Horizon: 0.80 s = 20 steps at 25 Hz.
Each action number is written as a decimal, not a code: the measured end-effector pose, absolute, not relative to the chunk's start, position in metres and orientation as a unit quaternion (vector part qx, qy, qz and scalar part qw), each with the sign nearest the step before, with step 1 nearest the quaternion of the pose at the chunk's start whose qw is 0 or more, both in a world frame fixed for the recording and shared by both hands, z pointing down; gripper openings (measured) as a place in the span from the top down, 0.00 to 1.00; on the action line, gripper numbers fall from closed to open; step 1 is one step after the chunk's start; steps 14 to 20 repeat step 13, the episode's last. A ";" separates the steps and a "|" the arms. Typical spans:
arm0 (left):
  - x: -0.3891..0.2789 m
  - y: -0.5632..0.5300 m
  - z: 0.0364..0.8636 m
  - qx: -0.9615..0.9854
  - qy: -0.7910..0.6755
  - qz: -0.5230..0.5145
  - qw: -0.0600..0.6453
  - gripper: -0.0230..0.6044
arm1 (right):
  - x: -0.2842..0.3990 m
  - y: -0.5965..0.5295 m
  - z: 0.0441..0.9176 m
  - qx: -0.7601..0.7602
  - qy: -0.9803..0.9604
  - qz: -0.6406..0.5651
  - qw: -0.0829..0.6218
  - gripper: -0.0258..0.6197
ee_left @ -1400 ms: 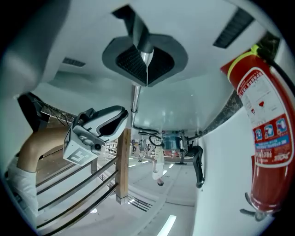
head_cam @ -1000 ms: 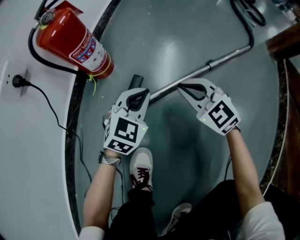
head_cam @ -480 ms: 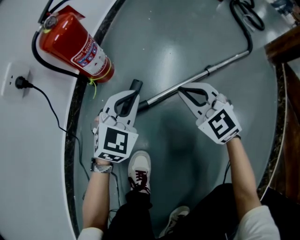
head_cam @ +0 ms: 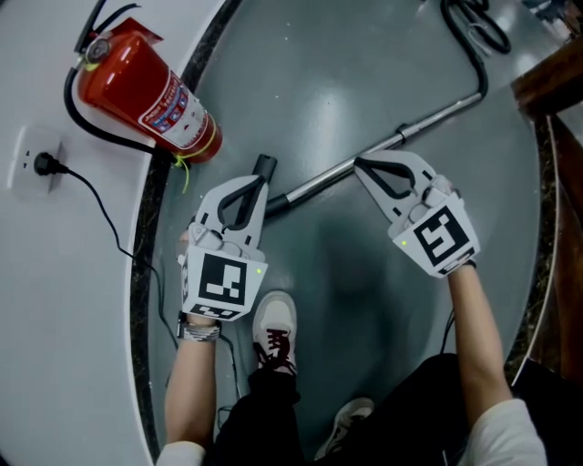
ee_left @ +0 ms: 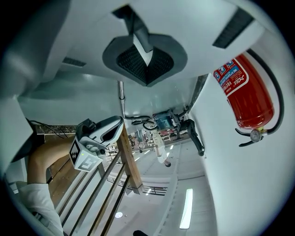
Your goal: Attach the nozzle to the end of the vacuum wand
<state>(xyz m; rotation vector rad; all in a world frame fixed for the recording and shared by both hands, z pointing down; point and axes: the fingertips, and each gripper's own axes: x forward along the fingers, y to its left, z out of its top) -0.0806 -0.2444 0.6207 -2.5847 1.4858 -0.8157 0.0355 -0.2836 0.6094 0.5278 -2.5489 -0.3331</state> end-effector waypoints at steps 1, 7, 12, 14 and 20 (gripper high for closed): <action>-0.081 -0.245 0.619 -0.836 0.480 -0.265 0.026 0.96 | 0.036 -0.283 0.609 0.195 -0.939 -0.122 0.256 0.92; -0.082 -0.248 0.612 -0.835 0.481 -0.265 0.031 0.96 | 0.037 -0.281 0.609 0.196 -0.937 -0.121 0.264 0.92; -0.077 -0.247 0.608 -0.838 0.474 -0.265 0.041 0.96 | 0.038 -0.282 0.613 0.199 -0.935 -0.119 0.269 0.92; -0.077 -0.247 0.607 -0.839 0.473 -0.266 0.043 0.96 | 0.038 -0.282 0.613 0.199 -0.934 -0.119 0.271 0.92; -0.077 -0.247 0.607 -0.839 0.473 -0.266 0.043 0.96 | 0.038 -0.282 0.613 0.199 -0.934 -0.119 0.271 0.92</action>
